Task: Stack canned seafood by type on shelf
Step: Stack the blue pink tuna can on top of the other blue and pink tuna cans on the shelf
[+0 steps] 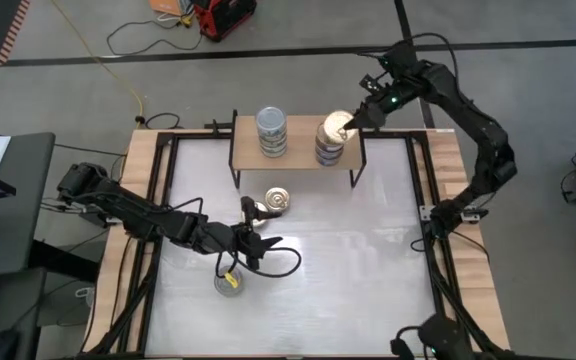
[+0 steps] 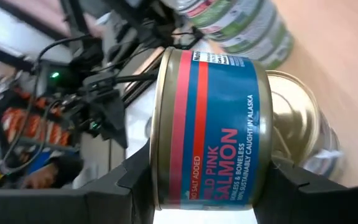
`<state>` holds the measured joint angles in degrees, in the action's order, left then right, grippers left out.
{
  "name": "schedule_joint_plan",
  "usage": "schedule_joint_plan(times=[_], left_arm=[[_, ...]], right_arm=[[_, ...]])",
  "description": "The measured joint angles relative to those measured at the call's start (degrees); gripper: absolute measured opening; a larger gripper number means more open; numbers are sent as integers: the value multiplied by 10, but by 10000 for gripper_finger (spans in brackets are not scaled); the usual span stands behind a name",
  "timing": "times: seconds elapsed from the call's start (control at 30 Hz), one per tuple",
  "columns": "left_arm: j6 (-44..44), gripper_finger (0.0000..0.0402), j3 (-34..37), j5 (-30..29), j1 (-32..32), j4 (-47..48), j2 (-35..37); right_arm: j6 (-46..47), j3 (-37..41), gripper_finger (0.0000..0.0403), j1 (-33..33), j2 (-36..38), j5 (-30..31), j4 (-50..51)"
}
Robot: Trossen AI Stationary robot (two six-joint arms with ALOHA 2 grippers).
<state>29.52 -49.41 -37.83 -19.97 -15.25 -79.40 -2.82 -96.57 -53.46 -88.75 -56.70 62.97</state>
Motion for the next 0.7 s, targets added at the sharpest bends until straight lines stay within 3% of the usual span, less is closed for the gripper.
schedule_joint_plan(times=[0.17,0.7], left_arm=[[7,293,0,0,0,0,0],[12,293,0,-13,0,-1,0]], right_arm=[[-16,-16,221,-10,-39,-46,32],[-31,-35,222,-11,-68,-67,71]])
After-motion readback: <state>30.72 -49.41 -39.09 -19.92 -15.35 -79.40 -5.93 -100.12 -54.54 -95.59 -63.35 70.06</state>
